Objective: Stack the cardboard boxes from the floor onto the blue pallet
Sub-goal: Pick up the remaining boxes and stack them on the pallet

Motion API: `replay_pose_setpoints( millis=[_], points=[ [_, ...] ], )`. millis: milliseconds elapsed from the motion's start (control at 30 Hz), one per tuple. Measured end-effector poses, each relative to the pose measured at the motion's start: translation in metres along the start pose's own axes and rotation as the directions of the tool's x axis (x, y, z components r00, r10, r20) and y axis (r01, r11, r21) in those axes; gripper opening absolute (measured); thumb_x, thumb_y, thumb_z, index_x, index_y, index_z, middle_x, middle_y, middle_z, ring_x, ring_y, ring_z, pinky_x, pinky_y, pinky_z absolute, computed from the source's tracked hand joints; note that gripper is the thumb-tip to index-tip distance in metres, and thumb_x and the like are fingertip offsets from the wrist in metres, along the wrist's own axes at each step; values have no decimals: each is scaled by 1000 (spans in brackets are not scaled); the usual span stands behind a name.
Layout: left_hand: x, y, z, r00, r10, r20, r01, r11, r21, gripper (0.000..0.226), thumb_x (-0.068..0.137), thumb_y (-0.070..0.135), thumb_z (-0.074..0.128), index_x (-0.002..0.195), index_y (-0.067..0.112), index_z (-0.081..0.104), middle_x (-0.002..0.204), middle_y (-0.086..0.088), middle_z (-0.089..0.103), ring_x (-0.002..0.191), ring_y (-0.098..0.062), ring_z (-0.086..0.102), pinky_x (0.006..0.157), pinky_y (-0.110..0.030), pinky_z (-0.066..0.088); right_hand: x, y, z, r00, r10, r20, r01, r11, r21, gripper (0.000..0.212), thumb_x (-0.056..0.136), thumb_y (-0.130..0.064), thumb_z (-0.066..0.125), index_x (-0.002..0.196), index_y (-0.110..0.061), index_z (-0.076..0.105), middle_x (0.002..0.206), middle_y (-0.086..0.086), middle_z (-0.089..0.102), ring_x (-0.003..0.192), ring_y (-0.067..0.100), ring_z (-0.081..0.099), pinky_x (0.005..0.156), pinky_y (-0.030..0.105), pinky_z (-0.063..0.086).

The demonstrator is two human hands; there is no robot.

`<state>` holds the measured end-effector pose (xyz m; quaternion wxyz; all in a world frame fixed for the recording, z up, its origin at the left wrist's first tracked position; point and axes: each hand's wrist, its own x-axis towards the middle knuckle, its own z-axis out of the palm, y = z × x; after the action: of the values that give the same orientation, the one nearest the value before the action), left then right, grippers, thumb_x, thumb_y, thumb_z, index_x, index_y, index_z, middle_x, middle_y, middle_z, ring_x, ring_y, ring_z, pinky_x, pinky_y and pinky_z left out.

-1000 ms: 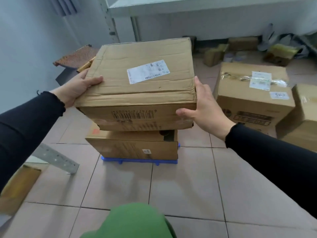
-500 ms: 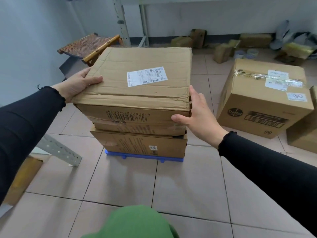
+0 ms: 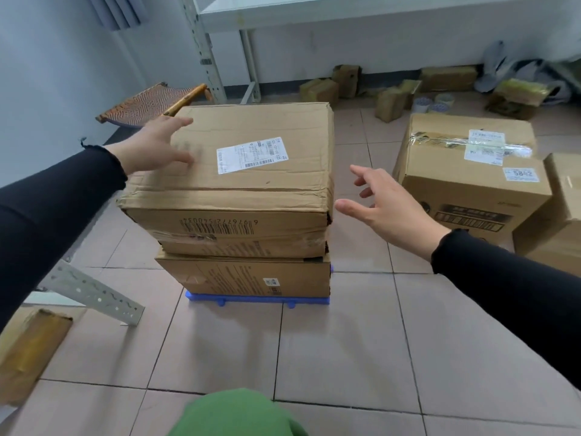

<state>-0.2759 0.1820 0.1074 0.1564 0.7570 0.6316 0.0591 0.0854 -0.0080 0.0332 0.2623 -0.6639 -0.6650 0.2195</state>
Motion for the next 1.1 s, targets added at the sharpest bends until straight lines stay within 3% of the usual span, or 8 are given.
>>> replay_pose_setpoints(
  millis=[67, 167, 300, 533, 900, 1100],
  points=[
    [-2, 41, 10, 990, 136, -46, -128, 982, 141, 75, 93, 30, 73, 158, 22, 38, 162, -9, 38, 148, -31, 34, 120, -50, 27, 1, 17, -21, 1000, 16, -21, -18, 997, -74, 78, 96, -54, 60, 161, -18, 35, 150, 5, 49, 130, 16, 51, 105, 33, 44],
    [-7, 114, 29, 953, 301, -45, -271, 907, 323, 72, 95, 47, 65, 159, 29, 36, 163, 0, 38, 145, -28, 41, 114, -48, 37, -1, 50, -54, 998, 58, -29, -63, 979, -192, 75, 99, -47, 62, 161, -15, 35, 157, 9, 45, 144, 26, 42, 116, 39, 35],
    [2, 203, 63, 898, 437, 46, -436, 871, 228, 74, 97, 40, 66, 161, 25, 33, 165, -6, 34, 150, -27, 30, 118, -45, 26, -14, 98, -96, 985, 156, -73, -170, 951, -257, 75, 98, -44, 64, 162, -18, 34, 164, 10, 37, 152, 30, 31, 122, 45, 28],
    [-3, 346, 133, 768, 630, 114, -637, 738, 222, 76, 96, 40, 66, 161, 21, 32, 163, -5, 37, 149, -24, 33, 119, -40, 29, -66, 193, -157, 937, 286, -200, -340, 877, -340, 75, 97, -43, 66, 160, -20, 35, 159, 11, 42, 147, 32, 36, 118, 47, 34],
    [-37, 527, 277, 616, 736, 282, -775, 630, 48, 71, 101, 37, 60, 162, 19, 30, 166, -2, 31, 150, -23, 32, 118, -36, 29, -174, 360, -229, 762, 570, -308, -645, 710, -281, 81, 93, -43, 70, 161, -16, 34, 163, 11, 40, 148, 35, 36, 116, 50, 37],
    [-40, 590, 341, 689, 645, 332, -655, 750, -98, 72, 104, 31, 56, 164, 13, 21, 168, -8, 28, 152, -25, 30, 119, -34, 26, -215, 449, -257, 643, 688, -336, -755, 642, -132, 89, 94, -36, 72, 164, -12, 24, 167, 17, 29, 155, 38, 25, 121, 52, 30]
  ],
)
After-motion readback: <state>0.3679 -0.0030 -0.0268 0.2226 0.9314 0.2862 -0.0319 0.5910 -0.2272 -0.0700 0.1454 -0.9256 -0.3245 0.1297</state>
